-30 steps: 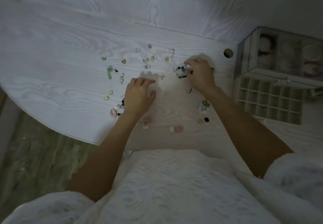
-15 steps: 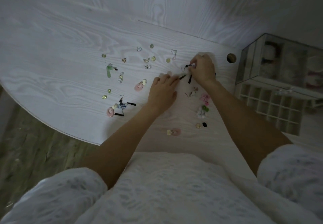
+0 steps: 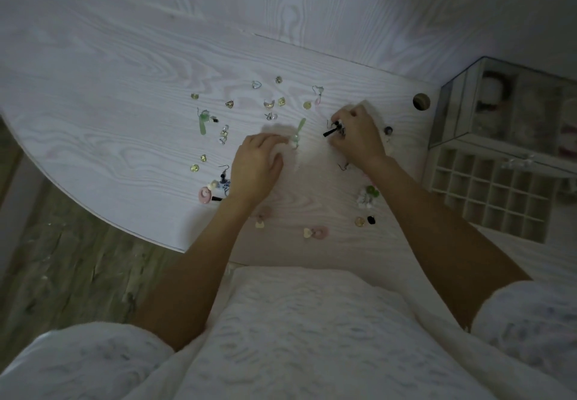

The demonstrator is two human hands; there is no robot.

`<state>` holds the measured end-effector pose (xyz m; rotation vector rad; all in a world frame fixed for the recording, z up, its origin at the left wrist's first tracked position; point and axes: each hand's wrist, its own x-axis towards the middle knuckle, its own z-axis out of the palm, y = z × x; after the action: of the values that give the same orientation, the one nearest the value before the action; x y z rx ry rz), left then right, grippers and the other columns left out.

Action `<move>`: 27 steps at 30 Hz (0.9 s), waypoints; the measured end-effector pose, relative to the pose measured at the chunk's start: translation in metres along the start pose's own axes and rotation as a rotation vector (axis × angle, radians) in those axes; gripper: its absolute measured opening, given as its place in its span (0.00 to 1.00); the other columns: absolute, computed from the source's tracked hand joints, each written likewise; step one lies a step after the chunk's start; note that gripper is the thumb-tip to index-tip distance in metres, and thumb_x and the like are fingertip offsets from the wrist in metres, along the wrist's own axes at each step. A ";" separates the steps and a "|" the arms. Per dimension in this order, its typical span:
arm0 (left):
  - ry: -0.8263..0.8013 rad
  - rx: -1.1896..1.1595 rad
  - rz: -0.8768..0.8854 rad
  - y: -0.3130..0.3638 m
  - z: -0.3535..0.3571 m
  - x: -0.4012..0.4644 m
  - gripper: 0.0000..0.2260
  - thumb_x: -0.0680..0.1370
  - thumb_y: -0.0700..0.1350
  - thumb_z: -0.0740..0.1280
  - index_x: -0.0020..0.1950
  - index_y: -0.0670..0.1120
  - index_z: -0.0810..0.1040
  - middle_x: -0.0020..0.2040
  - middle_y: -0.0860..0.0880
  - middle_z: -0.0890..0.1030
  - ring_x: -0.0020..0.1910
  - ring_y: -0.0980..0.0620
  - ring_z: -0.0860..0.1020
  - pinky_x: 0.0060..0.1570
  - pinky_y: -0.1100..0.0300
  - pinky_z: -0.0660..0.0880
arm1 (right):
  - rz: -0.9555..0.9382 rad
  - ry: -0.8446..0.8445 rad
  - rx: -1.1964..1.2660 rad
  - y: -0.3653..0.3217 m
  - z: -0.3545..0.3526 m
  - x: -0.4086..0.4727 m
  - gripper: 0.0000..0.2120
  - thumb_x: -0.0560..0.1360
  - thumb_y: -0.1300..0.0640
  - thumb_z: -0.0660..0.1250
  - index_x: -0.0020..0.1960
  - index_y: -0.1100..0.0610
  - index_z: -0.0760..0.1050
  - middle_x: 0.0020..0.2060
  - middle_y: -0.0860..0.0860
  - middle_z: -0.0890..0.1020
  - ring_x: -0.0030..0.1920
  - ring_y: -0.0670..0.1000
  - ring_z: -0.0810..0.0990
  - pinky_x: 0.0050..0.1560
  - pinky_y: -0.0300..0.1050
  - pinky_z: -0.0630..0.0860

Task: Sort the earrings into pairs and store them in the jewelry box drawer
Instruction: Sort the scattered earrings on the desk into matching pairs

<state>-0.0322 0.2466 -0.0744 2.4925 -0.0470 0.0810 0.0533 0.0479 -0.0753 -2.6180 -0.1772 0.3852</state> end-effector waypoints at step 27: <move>-0.091 0.167 -0.067 -0.058 -0.031 -0.044 0.05 0.70 0.36 0.69 0.44 0.43 0.80 0.45 0.43 0.80 0.41 0.40 0.75 0.42 0.52 0.71 | -0.109 0.053 -0.043 -0.031 0.040 -0.058 0.08 0.71 0.68 0.66 0.50 0.62 0.77 0.52 0.58 0.76 0.53 0.58 0.74 0.51 0.43 0.69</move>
<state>-0.0743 0.3125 -0.0878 2.6609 0.0062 -0.0591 -0.0156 0.0818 -0.0807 -2.6438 -0.3123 0.2770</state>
